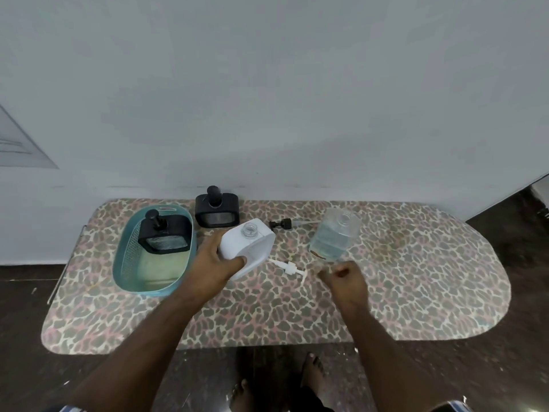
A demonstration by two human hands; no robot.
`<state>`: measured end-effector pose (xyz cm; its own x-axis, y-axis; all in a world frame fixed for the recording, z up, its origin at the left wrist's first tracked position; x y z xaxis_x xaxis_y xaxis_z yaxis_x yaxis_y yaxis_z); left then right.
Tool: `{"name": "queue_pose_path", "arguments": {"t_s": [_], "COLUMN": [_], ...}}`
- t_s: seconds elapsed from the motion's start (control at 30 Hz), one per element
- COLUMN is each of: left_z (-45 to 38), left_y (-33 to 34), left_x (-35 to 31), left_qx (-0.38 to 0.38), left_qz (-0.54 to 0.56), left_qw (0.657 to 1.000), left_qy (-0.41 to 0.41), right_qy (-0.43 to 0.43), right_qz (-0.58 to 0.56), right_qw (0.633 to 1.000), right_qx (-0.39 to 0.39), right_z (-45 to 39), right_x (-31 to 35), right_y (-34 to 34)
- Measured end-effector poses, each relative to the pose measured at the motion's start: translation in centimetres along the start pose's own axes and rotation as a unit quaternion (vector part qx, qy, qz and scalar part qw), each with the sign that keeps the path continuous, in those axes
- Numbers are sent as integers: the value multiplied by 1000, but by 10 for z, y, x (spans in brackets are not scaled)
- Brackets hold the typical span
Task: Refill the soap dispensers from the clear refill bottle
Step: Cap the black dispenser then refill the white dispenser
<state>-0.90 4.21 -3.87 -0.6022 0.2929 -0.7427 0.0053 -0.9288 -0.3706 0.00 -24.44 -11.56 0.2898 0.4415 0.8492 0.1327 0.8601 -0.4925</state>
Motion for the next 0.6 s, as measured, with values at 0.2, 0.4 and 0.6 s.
{"name": "queue_pose_path", "arguments": {"t_s": [0.2,0.4,0.6], "left_z": [-8,-9,-1], "left_y": [10,18,12], "left_x": [-10,-16,-26], "left_qx": [12,28,39], "left_qz": [-12,-22,-5], "left_qw": [1000,999,999], "left_qy": [-9,-14,7], "right_qy": [-111,-131,-194], "right_qz": [-24,-54,-43], "right_qw": [993,989,980], "right_qx": [12,47,27], "right_z": [-43,-65,-57], "right_x": [13,29,58], "right_y": [-40,-25,-27]}}
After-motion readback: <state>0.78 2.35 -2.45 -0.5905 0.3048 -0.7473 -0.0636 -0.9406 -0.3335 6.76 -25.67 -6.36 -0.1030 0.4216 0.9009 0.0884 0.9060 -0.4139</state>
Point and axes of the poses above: each hand's wrist, its own z-axis away from the middle knuckle, its own y-axis out of the palm, x = y × z, the point moved 1 cm from there along -z, towards the middle knuckle, and after that the axes turned 15 degrees about -y, right-handed, at the moved point
